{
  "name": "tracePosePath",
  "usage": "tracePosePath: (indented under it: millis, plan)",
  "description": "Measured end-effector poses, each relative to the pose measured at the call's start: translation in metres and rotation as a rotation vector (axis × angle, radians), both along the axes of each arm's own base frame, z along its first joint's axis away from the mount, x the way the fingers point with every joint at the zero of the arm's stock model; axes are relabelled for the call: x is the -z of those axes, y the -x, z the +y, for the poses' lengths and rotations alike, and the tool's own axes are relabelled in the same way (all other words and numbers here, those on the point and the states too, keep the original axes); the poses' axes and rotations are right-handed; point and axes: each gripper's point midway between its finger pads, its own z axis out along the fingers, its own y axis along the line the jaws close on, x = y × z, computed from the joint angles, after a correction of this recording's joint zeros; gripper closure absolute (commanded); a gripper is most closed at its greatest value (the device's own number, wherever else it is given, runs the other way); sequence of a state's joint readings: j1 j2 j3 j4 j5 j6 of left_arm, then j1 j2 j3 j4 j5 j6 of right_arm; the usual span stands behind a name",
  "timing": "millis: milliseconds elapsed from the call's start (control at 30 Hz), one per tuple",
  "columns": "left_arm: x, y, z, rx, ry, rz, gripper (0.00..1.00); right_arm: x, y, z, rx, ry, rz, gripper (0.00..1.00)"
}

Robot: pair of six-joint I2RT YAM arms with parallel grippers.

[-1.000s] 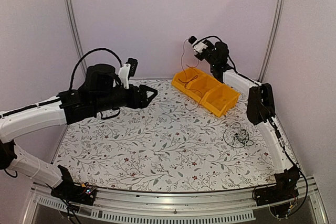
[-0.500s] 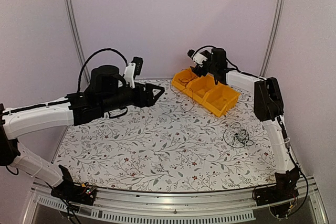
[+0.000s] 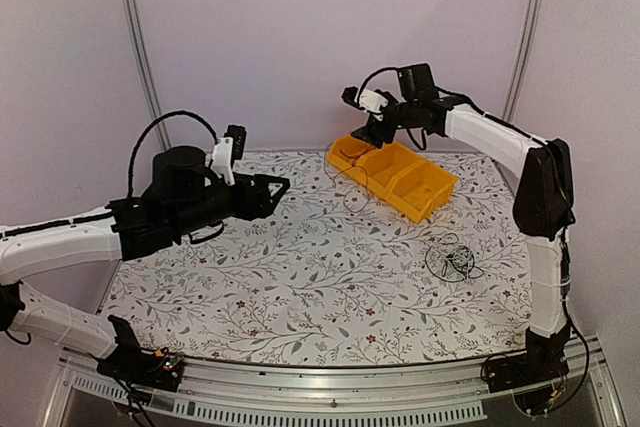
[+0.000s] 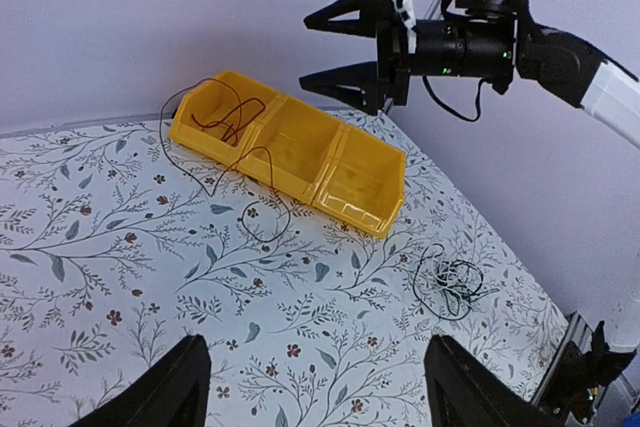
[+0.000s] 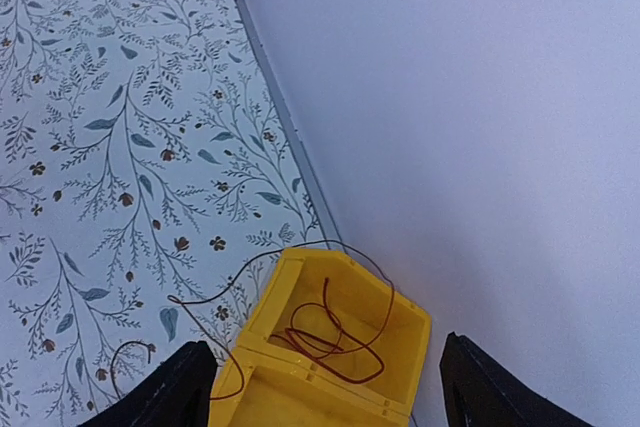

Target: Untangle the cables

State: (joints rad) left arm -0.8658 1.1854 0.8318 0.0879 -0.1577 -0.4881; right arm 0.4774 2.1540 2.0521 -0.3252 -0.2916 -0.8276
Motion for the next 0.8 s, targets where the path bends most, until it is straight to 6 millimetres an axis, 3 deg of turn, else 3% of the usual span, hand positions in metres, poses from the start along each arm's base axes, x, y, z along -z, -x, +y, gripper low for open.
tracePosePath:
  millis: [133, 300, 433, 533, 600, 700, 800]
  plan:
    - [-0.005, 0.002, 0.007, -0.022, 0.019, -0.005, 0.24, 0.063, 0.023, 0.028, -0.065, 0.102, 0.145, 0.21]
    - [-0.009, 0.006, 0.018, -0.050, 0.037, 0.000, 0.24, 0.136, 0.018, 0.036, -0.036, 0.215, 0.250, 0.21]
    - [-0.011, 0.012, 0.030, -0.075, 0.058, 0.006, 0.24, 0.166, 0.003, 0.024, 0.028, 0.274, 0.262, 0.21]
    - [-0.012, 0.016, 0.040, -0.097, 0.072, 0.009, 0.24, 0.174, -0.009, 0.018, 0.068, 0.310, 0.226, 0.25]
    - [-0.012, 0.018, 0.046, -0.112, 0.077, 0.011, 0.24, 0.176, -0.015, 0.016, 0.084, 0.328, 0.197, 0.37]
    - [-0.013, 0.021, 0.054, -0.134, 0.081, 0.015, 0.24, 0.177, -0.027, 0.016, 0.101, 0.343, 0.146, 0.73]
    - [-0.012, 0.023, 0.060, -0.150, 0.081, 0.018, 0.24, 0.175, -0.037, 0.020, 0.112, 0.335, 0.109, 0.99]
